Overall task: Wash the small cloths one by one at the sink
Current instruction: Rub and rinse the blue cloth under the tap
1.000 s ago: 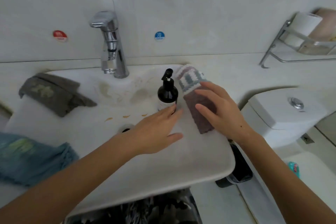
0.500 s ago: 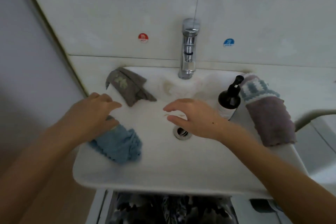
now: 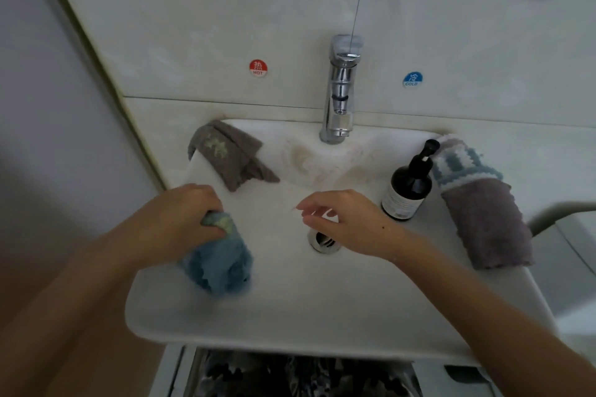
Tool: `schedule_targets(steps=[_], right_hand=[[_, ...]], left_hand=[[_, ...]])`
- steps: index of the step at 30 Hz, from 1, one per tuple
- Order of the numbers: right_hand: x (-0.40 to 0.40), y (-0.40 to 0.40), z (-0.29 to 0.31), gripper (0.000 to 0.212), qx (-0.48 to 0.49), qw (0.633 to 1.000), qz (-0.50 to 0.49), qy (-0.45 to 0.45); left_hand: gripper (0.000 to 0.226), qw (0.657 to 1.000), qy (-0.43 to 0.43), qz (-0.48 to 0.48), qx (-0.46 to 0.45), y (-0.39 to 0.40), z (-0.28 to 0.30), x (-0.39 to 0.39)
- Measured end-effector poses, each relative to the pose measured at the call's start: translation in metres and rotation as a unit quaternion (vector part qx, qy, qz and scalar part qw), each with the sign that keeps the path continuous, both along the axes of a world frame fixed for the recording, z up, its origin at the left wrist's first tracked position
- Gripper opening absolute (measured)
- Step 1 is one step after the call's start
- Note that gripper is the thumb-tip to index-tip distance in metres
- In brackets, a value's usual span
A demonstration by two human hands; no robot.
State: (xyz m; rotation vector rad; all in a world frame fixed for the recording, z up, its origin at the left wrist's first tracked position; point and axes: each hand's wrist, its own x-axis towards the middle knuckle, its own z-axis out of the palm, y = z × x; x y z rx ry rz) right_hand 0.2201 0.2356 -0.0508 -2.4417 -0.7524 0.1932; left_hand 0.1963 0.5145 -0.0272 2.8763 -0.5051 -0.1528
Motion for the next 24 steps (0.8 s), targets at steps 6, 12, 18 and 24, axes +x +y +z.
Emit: schedule_targets(steps=[6, 12, 18, 24], right_hand=[[0.008, -0.015, 0.005, 0.044, 0.082, 0.991, -0.013, 0.109], [0.022, -0.032, 0.005, 0.032, 0.094, 0.989, -0.042, 0.102], [0.033, -0.046, 0.007, 0.007, 0.171, 0.969, -0.149, 0.095], [0.026, -0.039, 0.010, 0.018, 0.301, 0.923, -0.176, 0.161]], left_hand=[[0.008, 0.980, 0.087, -0.051, -0.170, -0.057, 0.006, 0.031], [0.014, 0.937, 0.159, -0.063, -0.305, -0.106, 0.007, 0.063], [0.028, 0.879, 0.149, 0.026, -0.453, -0.135, -0.011, 0.075], [0.036, 0.859, 0.138, 0.015, -0.493, -0.154, -0.024, 0.055]])
